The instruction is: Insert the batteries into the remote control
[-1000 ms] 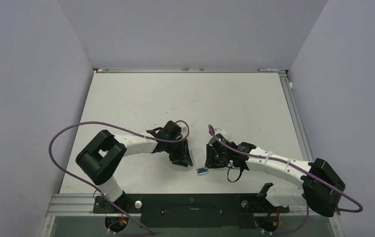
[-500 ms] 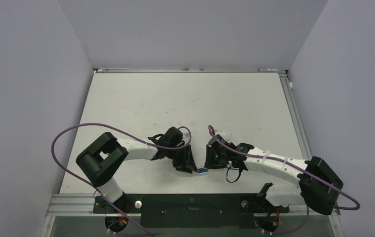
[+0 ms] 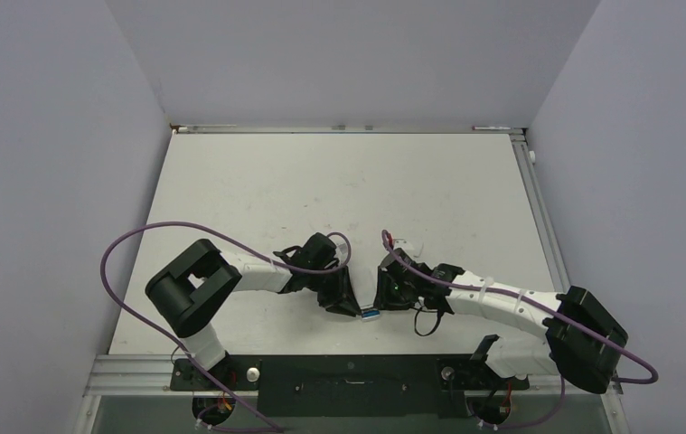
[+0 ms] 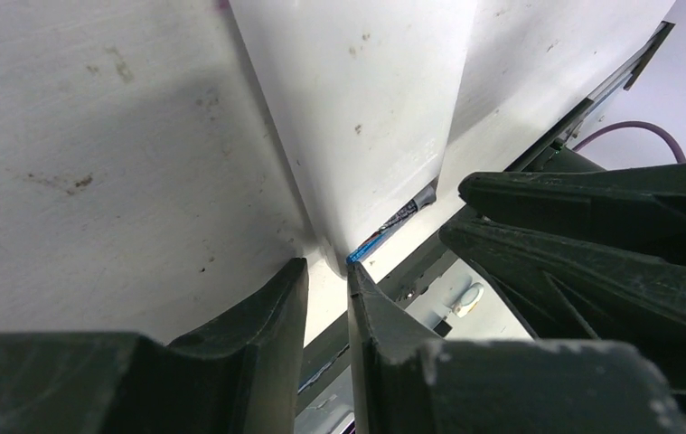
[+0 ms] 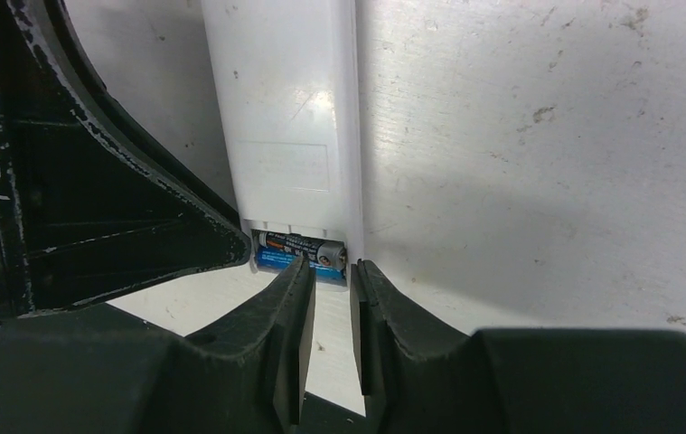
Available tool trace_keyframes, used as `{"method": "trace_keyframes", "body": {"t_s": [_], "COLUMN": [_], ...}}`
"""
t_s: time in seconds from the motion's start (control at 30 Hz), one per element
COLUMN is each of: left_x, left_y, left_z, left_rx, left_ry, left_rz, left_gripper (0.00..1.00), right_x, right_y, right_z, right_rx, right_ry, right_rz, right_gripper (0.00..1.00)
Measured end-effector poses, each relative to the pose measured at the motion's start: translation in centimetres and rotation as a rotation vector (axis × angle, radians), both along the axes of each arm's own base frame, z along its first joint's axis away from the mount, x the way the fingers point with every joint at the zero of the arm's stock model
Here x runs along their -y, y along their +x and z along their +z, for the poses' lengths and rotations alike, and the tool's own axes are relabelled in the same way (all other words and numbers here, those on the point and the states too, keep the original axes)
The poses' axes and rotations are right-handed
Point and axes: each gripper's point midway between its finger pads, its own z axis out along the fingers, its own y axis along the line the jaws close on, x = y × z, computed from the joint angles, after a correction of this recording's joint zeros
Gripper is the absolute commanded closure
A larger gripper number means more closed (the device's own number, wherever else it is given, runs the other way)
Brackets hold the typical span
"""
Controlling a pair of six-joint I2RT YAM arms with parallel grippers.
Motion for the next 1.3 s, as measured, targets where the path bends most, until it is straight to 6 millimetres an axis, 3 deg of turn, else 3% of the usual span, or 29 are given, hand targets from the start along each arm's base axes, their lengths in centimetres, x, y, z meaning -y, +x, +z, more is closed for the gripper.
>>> {"method": "trace_keyframes", "body": {"t_s": [0.8,1.3], "left_x": [0.2,0.2], "left_y": [0.1,0.1], "left_z": [0.1,0.0], "left_rx": [0.0,0.0], "left_ry": [-0.008,-0.005], "left_rz": [0.006,0.006], "left_gripper": [0.85,0.85], "right_x": [-0.9,-1.3], "right_y": [-0.2,-0.1], "right_z": [-1.0,-1.2], "right_rx": [-0.012,0.012], "right_ry": [-0.005,-0.111], "right_rz": [0.025,0.073], "right_gripper": [0.91,0.91]}}
